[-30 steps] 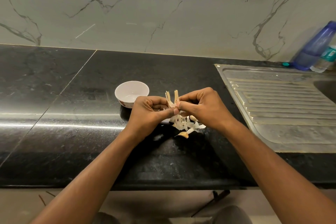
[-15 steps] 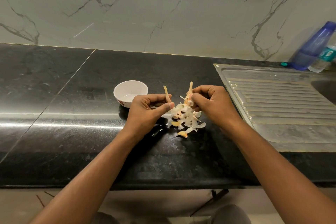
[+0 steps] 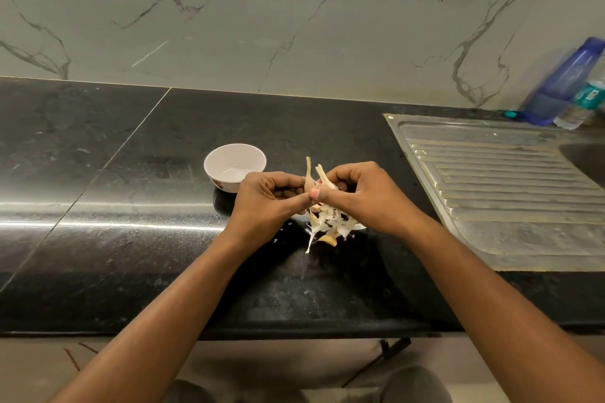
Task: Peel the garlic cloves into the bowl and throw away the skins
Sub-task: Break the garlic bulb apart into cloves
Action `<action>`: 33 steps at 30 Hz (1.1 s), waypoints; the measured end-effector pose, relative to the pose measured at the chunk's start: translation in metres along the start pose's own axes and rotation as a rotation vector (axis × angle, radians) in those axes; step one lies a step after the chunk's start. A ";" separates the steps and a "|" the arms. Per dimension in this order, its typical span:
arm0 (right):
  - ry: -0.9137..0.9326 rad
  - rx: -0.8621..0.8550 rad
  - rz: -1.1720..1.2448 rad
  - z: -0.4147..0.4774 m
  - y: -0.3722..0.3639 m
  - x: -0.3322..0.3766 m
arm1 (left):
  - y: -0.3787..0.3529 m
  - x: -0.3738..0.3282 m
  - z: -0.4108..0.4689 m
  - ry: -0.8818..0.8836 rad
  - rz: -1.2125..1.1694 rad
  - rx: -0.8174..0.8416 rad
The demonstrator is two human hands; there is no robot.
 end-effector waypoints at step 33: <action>0.002 0.014 0.283 -0.001 -0.002 -0.007 | 0.002 0.001 0.001 0.060 -0.197 -0.038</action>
Point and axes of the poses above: each hand's wrist, its own z-axis towards the middle knuckle, its own y-axis out of the back of the hand, x = y × z, the point moved 2 cm from there along z, towards the middle knuckle, and after that the axes turned 5 degrees about -y, right-handed, at the moved point
